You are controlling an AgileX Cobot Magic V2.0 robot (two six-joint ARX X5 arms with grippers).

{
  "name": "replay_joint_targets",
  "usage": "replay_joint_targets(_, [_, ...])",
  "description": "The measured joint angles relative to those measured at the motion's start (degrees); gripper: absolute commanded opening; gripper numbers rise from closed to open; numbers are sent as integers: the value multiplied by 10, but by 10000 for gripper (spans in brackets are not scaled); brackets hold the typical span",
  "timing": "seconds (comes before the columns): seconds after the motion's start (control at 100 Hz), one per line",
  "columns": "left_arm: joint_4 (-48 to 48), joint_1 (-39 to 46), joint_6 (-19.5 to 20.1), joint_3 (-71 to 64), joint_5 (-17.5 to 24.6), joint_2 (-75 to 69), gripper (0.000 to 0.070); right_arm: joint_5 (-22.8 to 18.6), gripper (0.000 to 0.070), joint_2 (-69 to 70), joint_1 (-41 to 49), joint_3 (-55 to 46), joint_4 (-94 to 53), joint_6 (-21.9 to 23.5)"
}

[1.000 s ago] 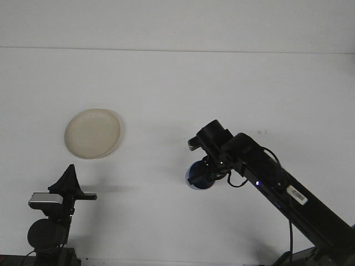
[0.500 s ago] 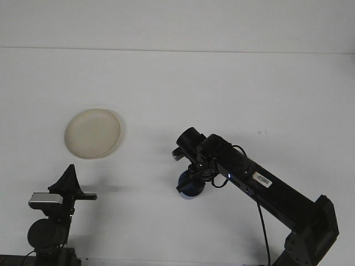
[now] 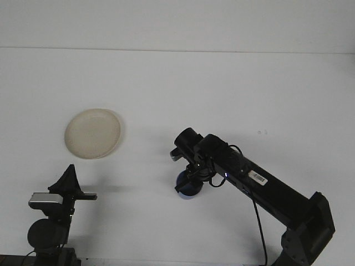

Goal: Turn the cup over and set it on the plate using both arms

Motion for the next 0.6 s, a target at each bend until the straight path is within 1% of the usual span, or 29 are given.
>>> replay_joint_targets(0.06, [0,0,0,0,0,0,11,0,286,1,0,0,0,0])
replay_joint_targets(0.11, [0,0,0,0,0,0,11,0,345,1,0,0,0,0])
replay_joint_targets(0.15, [0,0,0,0,0,0,11,0,369,1,0,0,0,0])
replay_joint_targets(0.24, [0,0,0,0,0,0,11,-1,396,2,0,0,0,1])
replay_joint_targets(0.34, [0,0,0,0,0,0,11,-1,470,3,-1,8,-4,1])
replay_joint_targets(0.39, [0,0,0,0,0,0,11,-1,485,4,-2,21,-8,1])
replay_joint_targets(0.6, [0,0,0,0,0,0,11,-1,485,4,-2,88,-62,0])
